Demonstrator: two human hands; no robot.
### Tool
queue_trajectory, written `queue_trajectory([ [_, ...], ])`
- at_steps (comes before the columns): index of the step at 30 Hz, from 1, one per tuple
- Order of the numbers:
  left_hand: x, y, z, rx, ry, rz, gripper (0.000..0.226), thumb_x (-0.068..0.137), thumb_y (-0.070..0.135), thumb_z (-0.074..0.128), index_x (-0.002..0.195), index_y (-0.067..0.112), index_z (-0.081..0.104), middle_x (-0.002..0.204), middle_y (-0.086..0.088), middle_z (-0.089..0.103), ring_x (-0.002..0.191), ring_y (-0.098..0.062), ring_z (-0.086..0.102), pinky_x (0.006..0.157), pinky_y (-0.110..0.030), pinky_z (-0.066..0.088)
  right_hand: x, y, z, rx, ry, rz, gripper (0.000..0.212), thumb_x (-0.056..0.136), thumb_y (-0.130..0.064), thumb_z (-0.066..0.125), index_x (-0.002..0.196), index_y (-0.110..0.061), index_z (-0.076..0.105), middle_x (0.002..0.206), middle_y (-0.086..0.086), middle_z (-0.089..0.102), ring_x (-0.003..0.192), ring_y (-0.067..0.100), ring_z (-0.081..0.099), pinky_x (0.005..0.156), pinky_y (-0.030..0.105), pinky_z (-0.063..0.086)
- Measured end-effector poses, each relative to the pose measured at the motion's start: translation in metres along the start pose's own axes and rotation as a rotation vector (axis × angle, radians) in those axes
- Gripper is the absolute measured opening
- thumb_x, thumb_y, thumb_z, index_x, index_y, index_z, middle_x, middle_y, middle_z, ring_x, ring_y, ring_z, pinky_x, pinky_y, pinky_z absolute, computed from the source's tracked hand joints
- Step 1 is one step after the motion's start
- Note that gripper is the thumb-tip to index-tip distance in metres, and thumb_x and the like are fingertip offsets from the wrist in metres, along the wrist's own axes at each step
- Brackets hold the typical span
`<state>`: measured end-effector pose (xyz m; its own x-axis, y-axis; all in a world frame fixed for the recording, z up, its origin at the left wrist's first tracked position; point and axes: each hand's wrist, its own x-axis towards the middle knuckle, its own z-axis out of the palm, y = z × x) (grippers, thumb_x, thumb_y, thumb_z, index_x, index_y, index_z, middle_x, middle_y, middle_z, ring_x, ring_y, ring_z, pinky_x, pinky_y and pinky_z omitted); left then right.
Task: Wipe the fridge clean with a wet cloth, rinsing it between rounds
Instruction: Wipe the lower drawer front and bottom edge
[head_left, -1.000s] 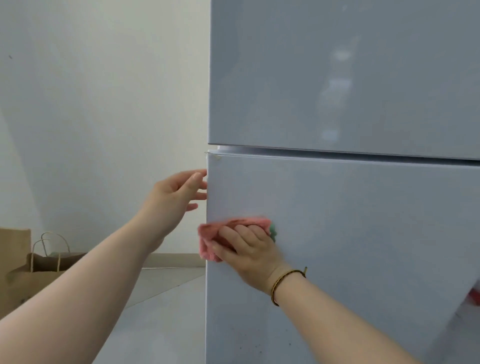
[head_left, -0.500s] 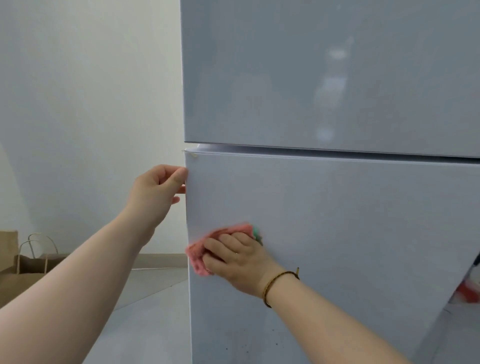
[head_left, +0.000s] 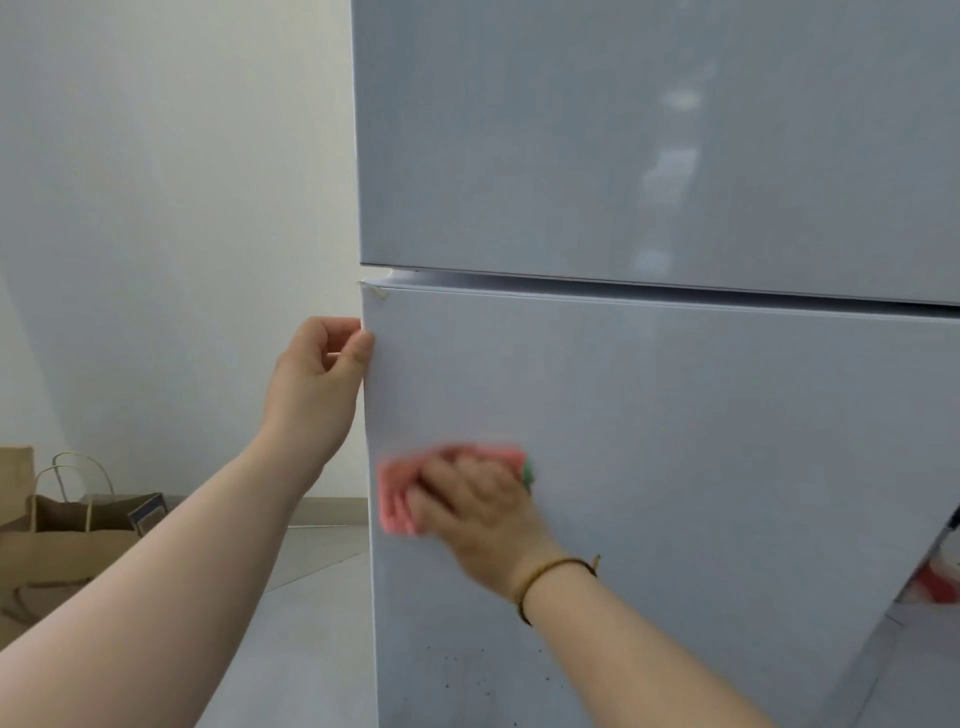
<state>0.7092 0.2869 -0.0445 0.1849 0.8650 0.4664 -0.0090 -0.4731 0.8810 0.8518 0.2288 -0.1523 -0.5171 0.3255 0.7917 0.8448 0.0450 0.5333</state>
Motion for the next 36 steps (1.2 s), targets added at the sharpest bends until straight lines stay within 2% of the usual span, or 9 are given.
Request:
queue_trajectory([
  [3, 0.005, -0.003, -0.014, 0.097, -0.028, 0.088, 0.022, 0.089, 0.012, 0.053, 0.078, 0.031, 0.052, 0.08, 0.013, 0.056, 0.071, 0.005, 0.054, 0.08, -0.016, 0.044, -0.03, 0.015, -0.014, 0.056, -0.185, -0.375, 0.019, 0.082, -0.007, 0.037, 0.094, -0.021, 0.042, 0.105, -0.002, 0.039, 0.085, 0.014, 0.04, 0.071, 0.025, 0.031],
  [5, 0.006, -0.005, -0.022, 0.153, 0.018, 0.138, 0.016, 0.088, 0.011, 0.055, 0.086, 0.027, 0.055, 0.08, 0.017, 0.055, 0.07, 0.011, 0.053, 0.067, -0.002, 0.039, -0.02, 0.051, -0.027, 0.05, -0.171, -0.499, 0.019, 0.091, -0.008, 0.031, 0.096, -0.019, 0.044, 0.107, -0.001, 0.041, 0.085, 0.015, 0.042, 0.073, 0.025, 0.033],
  [8, -0.007, -0.013, -0.018, 0.208, 0.081, 0.246, 0.022, 0.086, 0.013, 0.058, 0.106, 0.022, 0.054, 0.103, 0.01, 0.052, 0.086, -0.01, 0.051, 0.079, -0.017, 0.039, 0.023, 0.116, -0.05, -0.077, 0.006, -0.264, 0.014, 0.086, -0.017, 0.048, 0.101, -0.017, 0.046, 0.106, 0.002, 0.042, 0.087, 0.02, 0.045, 0.075, 0.031, 0.036],
  [12, -0.03, -0.032, 0.002, 0.465, 0.136, 0.783, 0.034, 0.08, 0.021, 0.052, 0.114, 0.016, 0.049, 0.126, -0.006, 0.039, 0.112, -0.023, 0.04, 0.101, -0.023, 0.027, 0.048, 0.122, -0.052, -0.162, 0.214, 0.241, 0.02, 0.095, -0.029, 0.034, 0.1, -0.012, 0.044, 0.107, 0.007, 0.039, 0.091, 0.025, 0.042, 0.08, 0.035, 0.032],
  [16, -0.047, -0.052, 0.026, 0.611, -0.059, 1.053, 0.033, 0.083, 0.024, 0.049, 0.116, 0.018, 0.048, 0.128, -0.007, 0.04, 0.12, -0.025, 0.04, 0.107, -0.033, 0.023, -0.002, 0.077, -0.035, -0.225, 0.126, 0.132, 0.015, 0.085, -0.02, 0.047, 0.1, -0.018, 0.046, 0.106, 0.004, 0.041, 0.09, 0.022, 0.04, 0.075, 0.033, 0.035],
  [21, -0.046, -0.069, 0.034, 0.756, -0.137, 0.98, 0.044, 0.096, 0.042, 0.025, 0.124, 0.013, 0.043, 0.133, -0.009, 0.037, 0.139, -0.019, 0.016, 0.11, -0.036, 0.019, -0.072, 0.056, -0.048, -0.191, -0.169, -0.174, 0.02, 0.091, -0.016, 0.033, 0.098, -0.026, 0.048, 0.104, -0.005, 0.044, 0.086, 0.014, 0.042, 0.073, 0.027, 0.035],
  [28, -0.059, -0.072, 0.056, 0.867, -0.038, 0.839, 0.055, 0.093, 0.052, 0.022, 0.129, 0.014, 0.039, 0.136, -0.01, 0.033, 0.143, -0.013, -0.001, 0.113, -0.041, 0.011, -0.056, 0.092, -0.058, -0.17, -0.134, -0.266, 0.018, 0.092, -0.016, 0.032, 0.099, -0.024, 0.047, 0.103, -0.003, 0.043, 0.084, 0.015, 0.043, 0.072, 0.027, 0.035],
  [32, -0.065, -0.071, 0.064, 0.856, 0.03, 0.779, 0.055, 0.093, 0.052, 0.02, 0.128, 0.016, 0.04, 0.136, -0.01, 0.033, 0.142, -0.01, -0.002, 0.113, -0.041, 0.009, -0.027, 0.153, -0.083, -0.169, 0.018, -0.003, 0.012, 0.091, -0.024, 0.041, 0.1, -0.018, 0.045, 0.103, 0.004, 0.042, 0.085, 0.023, 0.045, 0.073, 0.035, 0.038],
  [36, -0.083, -0.08, 0.078, 0.72, 0.072, 0.757, 0.048, 0.094, 0.046, 0.022, 0.131, 0.02, 0.037, 0.133, -0.008, 0.036, 0.142, -0.006, 0.002, 0.115, -0.033, 0.008, -0.061, 0.188, -0.106, -0.207, 0.234, 0.519, 0.024, 0.077, -0.012, 0.046, 0.101, -0.007, 0.044, 0.105, 0.016, 0.048, 0.091, 0.028, 0.04, 0.078, 0.035, 0.033],
])
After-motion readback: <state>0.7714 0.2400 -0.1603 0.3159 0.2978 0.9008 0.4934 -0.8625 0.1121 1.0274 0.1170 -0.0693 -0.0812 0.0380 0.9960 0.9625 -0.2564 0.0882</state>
